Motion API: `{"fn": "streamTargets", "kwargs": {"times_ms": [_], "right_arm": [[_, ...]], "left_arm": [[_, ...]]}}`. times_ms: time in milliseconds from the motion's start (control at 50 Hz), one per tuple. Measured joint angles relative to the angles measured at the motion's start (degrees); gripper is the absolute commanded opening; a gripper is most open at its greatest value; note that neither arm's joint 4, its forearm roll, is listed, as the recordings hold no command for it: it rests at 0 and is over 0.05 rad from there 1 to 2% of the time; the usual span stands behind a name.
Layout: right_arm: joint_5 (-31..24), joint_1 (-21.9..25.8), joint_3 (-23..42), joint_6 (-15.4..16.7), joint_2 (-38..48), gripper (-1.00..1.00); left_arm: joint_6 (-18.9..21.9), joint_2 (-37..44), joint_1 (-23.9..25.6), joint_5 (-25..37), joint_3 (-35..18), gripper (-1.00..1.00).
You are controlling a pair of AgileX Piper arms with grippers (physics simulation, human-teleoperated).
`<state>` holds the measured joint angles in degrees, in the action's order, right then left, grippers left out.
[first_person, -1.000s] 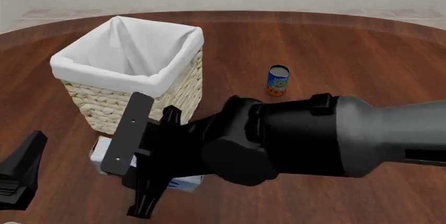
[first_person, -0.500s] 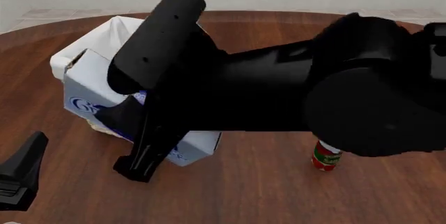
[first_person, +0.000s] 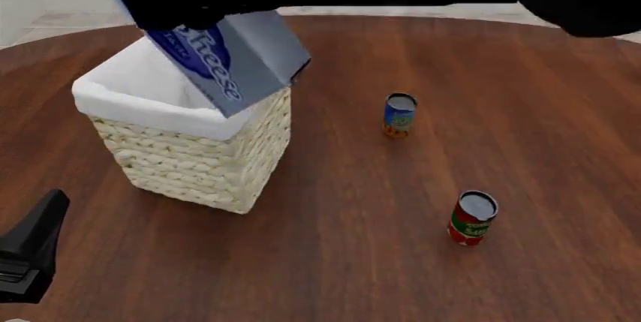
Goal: Pick up the cream cheese box, and put it in the basket.
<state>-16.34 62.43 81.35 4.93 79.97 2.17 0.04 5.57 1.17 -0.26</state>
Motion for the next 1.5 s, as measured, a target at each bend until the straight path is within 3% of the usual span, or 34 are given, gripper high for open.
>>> {"fn": "streamTargets", "kwargs": {"times_ms": [320,680,1000,1500], "right_arm": [[-5.3,-6.69,19.49,-1.55,13.87,-1.0],[-10.22,-13.43,38.52,-6.02,29.27,-1.0],[-10.01,-14.85,43.84,-7.72,37.79,-1.0],[-14.76,-17.8,58.11,-8.15,51.37,-1.0]], "left_arm": [[-0.3,-0.01,0.03,0.25,-0.43,1.0],[-0.92,0.03,0.08,0.69,-1.17,1.0],[-1.51,0.02,-0.31,0.83,-1.71,1.0],[-2.04,0.0,-0.53,0.84,-2.11,1.0]]}}
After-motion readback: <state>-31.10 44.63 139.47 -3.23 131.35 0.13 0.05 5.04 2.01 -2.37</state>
